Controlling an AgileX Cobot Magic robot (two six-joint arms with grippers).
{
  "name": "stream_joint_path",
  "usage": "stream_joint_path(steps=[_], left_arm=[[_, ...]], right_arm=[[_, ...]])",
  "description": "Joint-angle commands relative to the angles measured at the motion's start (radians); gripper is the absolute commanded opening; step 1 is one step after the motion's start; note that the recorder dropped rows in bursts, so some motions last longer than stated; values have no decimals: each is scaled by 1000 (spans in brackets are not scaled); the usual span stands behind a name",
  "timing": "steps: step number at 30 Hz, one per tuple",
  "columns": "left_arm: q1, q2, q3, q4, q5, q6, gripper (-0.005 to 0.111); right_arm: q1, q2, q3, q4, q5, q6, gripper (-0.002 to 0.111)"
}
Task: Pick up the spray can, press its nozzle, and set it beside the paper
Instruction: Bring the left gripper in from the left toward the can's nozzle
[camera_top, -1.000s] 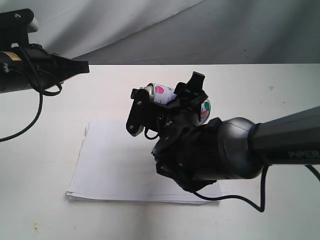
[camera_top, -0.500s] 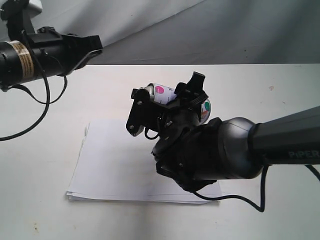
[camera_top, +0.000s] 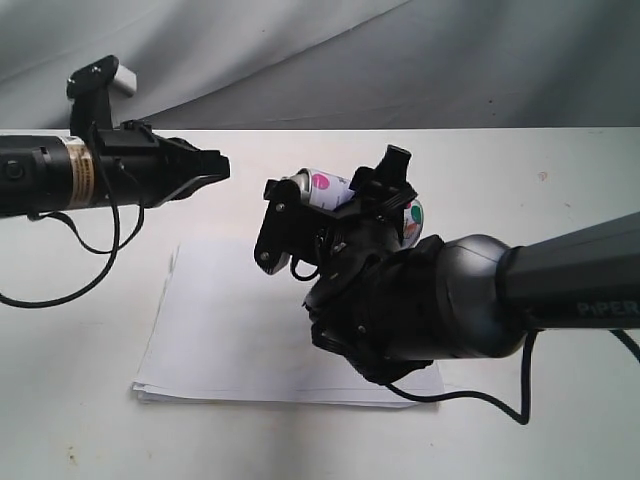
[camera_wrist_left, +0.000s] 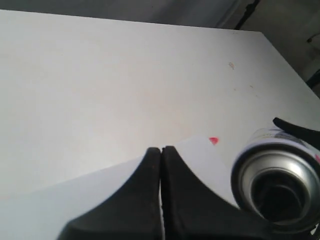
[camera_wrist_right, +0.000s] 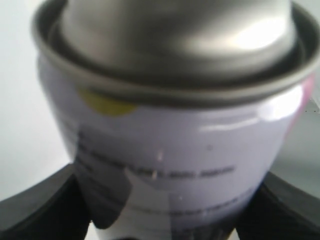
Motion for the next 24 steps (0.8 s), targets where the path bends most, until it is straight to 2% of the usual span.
stream_joint_path(steps=[1,5,7,11,15,20,24], left_arm=[[104,95,3,-31,-221,68,0],[220,161,3,32,-557,115,0],[245,171,3,65,-645,139,0],[248,169,3,141,-671,191,0],[241,169,3,148,-690,251,0],[203,169,-3,148,-690,311,0],[172,169,-57,167,-690,298,0]], right_arm=[[3,-14,-12,-25,34,-37,0],[3,-14,-12,-25,31,-51,0],[3,-14,-12,-25,32,-55,0],[3,-14,-12,-25,32,-56,0],[3,-14,-12,-25,32,-58,0],[3,-14,-12,-25,32,-58,0],[3,-14,-12,-25,32,-58,0]])
